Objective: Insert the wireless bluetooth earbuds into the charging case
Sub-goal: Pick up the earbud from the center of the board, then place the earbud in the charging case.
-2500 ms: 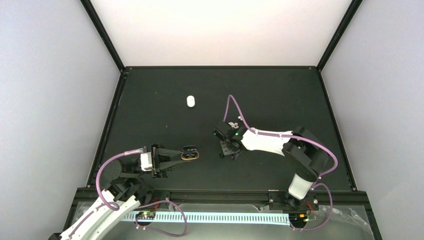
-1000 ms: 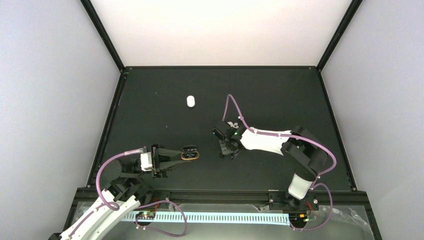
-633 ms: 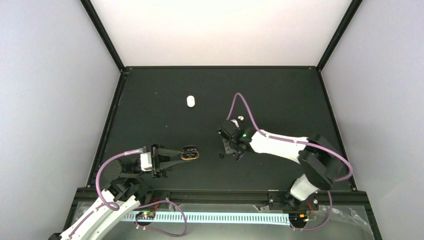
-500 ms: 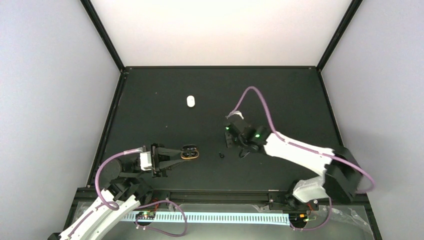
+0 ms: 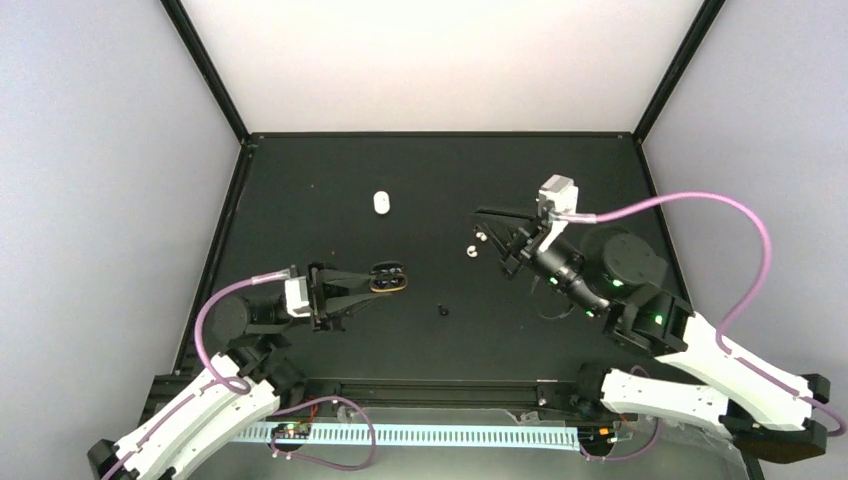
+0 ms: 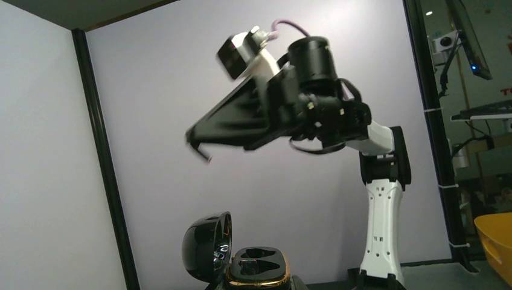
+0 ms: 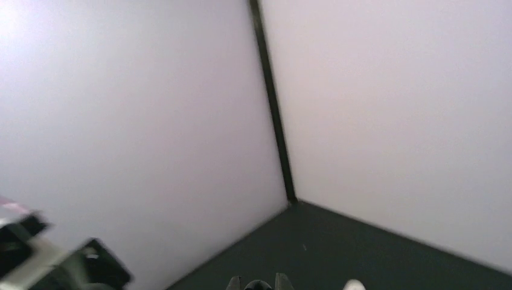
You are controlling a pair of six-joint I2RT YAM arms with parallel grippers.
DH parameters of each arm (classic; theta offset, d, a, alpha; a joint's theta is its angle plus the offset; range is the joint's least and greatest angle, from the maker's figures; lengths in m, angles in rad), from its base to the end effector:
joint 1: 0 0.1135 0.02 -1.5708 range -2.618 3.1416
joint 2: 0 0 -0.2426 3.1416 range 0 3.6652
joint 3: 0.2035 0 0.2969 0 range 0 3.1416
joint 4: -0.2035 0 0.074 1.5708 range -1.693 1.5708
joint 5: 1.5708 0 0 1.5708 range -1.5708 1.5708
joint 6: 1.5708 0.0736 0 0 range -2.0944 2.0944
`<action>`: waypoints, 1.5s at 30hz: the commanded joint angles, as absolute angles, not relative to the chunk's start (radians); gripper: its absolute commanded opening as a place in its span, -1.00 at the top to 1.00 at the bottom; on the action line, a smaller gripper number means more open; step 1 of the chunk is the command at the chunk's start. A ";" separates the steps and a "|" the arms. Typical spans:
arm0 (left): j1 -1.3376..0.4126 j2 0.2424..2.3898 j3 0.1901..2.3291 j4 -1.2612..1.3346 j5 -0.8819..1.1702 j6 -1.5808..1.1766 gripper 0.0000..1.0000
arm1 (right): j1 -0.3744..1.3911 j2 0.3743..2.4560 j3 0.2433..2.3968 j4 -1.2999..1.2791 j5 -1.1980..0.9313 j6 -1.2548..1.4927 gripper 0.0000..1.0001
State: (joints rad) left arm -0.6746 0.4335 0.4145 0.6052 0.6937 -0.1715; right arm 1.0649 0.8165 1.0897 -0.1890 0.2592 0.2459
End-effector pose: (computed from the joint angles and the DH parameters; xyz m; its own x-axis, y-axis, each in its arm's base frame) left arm 0.1272 -0.1620 0.3421 0.2727 -0.3862 -0.8812 0.9568 0.2049 0.2064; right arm 0.1436 0.2203 0.4387 -0.1362 0.2398 -0.9612 -0.7100 0.6531 0.2635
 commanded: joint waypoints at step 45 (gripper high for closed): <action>-0.701 0.614 0.454 0.890 0.600 -0.412 0.97 | 1.469 1.094 1.031 0.523 0.262 -0.261 0.98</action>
